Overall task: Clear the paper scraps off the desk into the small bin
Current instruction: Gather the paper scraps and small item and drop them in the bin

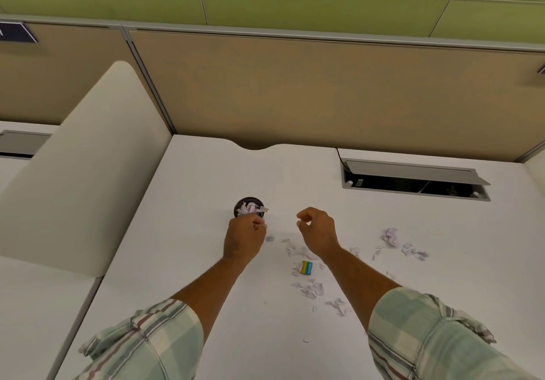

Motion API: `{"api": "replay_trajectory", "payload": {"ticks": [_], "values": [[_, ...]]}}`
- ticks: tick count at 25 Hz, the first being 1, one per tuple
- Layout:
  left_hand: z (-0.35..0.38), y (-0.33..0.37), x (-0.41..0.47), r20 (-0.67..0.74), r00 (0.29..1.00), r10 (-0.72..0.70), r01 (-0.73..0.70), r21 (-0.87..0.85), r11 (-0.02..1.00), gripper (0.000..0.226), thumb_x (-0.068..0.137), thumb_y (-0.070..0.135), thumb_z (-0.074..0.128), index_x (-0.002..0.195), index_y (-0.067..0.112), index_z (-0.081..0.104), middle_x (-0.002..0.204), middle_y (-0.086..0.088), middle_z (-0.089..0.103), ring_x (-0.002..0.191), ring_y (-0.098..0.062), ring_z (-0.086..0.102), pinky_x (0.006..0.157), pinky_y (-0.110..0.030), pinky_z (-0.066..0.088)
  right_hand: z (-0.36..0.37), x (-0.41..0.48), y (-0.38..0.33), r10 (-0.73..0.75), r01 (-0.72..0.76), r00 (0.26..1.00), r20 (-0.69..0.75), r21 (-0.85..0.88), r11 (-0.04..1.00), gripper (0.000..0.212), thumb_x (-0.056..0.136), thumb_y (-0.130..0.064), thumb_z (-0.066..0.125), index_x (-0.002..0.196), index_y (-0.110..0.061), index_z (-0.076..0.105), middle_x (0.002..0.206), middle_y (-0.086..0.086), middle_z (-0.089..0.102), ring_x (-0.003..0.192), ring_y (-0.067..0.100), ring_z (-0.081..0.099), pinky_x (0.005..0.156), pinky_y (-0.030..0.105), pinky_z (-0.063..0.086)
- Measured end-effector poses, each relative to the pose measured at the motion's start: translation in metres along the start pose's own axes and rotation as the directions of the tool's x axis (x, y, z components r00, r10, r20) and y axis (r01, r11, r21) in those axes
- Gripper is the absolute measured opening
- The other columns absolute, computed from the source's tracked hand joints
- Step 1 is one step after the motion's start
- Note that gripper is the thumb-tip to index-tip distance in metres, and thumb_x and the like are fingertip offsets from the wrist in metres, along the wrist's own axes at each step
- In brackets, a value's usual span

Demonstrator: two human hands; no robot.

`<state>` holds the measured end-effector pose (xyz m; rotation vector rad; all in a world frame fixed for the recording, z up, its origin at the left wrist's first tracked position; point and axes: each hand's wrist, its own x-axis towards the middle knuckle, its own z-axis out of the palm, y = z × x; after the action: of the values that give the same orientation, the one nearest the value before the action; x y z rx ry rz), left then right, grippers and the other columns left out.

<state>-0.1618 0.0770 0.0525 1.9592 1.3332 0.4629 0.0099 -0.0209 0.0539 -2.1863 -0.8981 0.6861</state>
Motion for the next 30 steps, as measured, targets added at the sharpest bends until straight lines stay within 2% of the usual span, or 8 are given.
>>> {"api": "replay_trajectory", "payload": {"ticks": [4,7,9,13,17,21,24,30], "values": [[0.034,0.004,-0.025,0.147,0.988,-0.041,0.031,0.068,0.997,0.008,0.084,0.022,0.071,0.091,0.018,0.073,0.091,0.001,0.074,0.087,-0.018,0.069,0.077,-0.034,0.059,-0.049,-0.014,0.063,0.101,-0.102,0.994,-0.033,-0.054,0.993,0.019,0.094,-0.010,0.063,0.110,-0.014,0.072,0.113,0.006,0.071,0.103,0.019,0.065,0.092,0.028,0.051],[0.060,0.009,-0.035,0.271,0.950,-0.158,0.095,0.232,0.968,0.050,0.080,0.039,0.079,0.123,0.021,0.061,0.125,-0.004,0.058,0.115,-0.024,0.060,0.091,-0.037,0.054,-0.090,-0.022,0.109,0.193,-0.200,0.978,-0.074,-0.096,0.975,0.024,0.095,-0.012,0.063,0.119,-0.014,0.068,0.121,0.008,0.067,0.103,0.020,0.065,0.094,0.031,0.051],[0.077,0.014,-0.037,0.270,0.931,-0.245,0.139,0.361,0.922,0.080,0.073,0.049,0.083,0.139,0.022,0.047,0.139,-0.009,0.044,0.129,-0.031,0.048,0.095,-0.042,0.052,-0.117,-0.024,0.137,0.245,-0.257,0.964,-0.099,-0.130,0.958,0.030,0.095,-0.016,0.063,0.125,-0.015,0.063,0.127,0.012,0.062,0.099,0.022,0.064,0.093,0.035,0.053],[0.100,0.020,-0.033,0.204,0.905,-0.373,0.256,0.437,0.862,0.119,0.059,0.063,0.087,0.151,0.021,0.024,0.150,-0.012,0.028,0.133,-0.037,0.036,0.094,-0.046,0.050,-0.161,-0.019,0.183,0.389,-0.400,0.916,-0.093,-0.222,0.889,0.052,0.097,-0.031,0.060,0.142,-0.013,0.043,0.135,0.021,0.047,0.115,0.040,0.059,0.096,0.049,0.054],[0.118,0.024,-0.029,0.263,0.884,-0.386,0.252,0.427,0.868,0.143,0.044,0.070,0.088,0.155,0.023,0.012,0.153,-0.011,0.022,0.136,-0.037,0.032,0.104,-0.049,0.044,-0.180,-0.002,0.215,0.543,-0.526,0.838,-0.048,-0.336,0.781,0.076,0.096,-0.054,0.055,0.153,-0.017,0.021,0.149,0.024,0.033,0.133,0.049,0.042,0.098,0.055,0.049],[0.135,0.036,-0.028,0.341,0.887,-0.310,0.155,0.412,0.898,0.143,0.046,0.063,0.092,0.157,0.023,0.010,0.152,-0.011,0.025,0.136,-0.034,0.033,0.109,-0.044,0.041,-0.173,0.020,0.219,0.524,-0.470,0.852,-0.001,-0.443,0.764,0.087,0.091,-0.069,0.048,0.156,-0.020,0.017,0.154,0.023,0.028,0.138,0.050,0.035,0.105,0.055,0.043],[0.144,0.044,-0.023,0.405,0.887,-0.221,0.061,0.371,0.926,0.137,0.049,0.060,0.093,0.156,0.024,0.015,0.149,-0.010,0.030,0.136,-0.032,0.034,0.108,-0.043,0.041,-0.156,0.032,0.205,0.474,-0.385,0.878,0.068,-0.488,0.783,0.081,0.092,-0.070,0.044,0.154,-0.023,0.020,0.153,0.021,0.026,0.137,0.048,0.034,0.104,0.054,0.042],[0.154,0.054,-0.018,0.523,0.846,-0.104,-0.196,0.487,0.851,0.131,0.048,0.063,0.090,0.154,0.027,0.021,0.144,-0.007,0.030,0.127,-0.031,0.036,0.099,-0.041,0.050,-0.110,0.025,0.167,0.297,-0.111,0.923,0.245,-0.568,0.815,0.072,0.093,-0.066,0.046,0.145,-0.018,0.033,0.150,0.015,0.027,0.135,0.043,0.035,0.101,0.058,0.047]]}}
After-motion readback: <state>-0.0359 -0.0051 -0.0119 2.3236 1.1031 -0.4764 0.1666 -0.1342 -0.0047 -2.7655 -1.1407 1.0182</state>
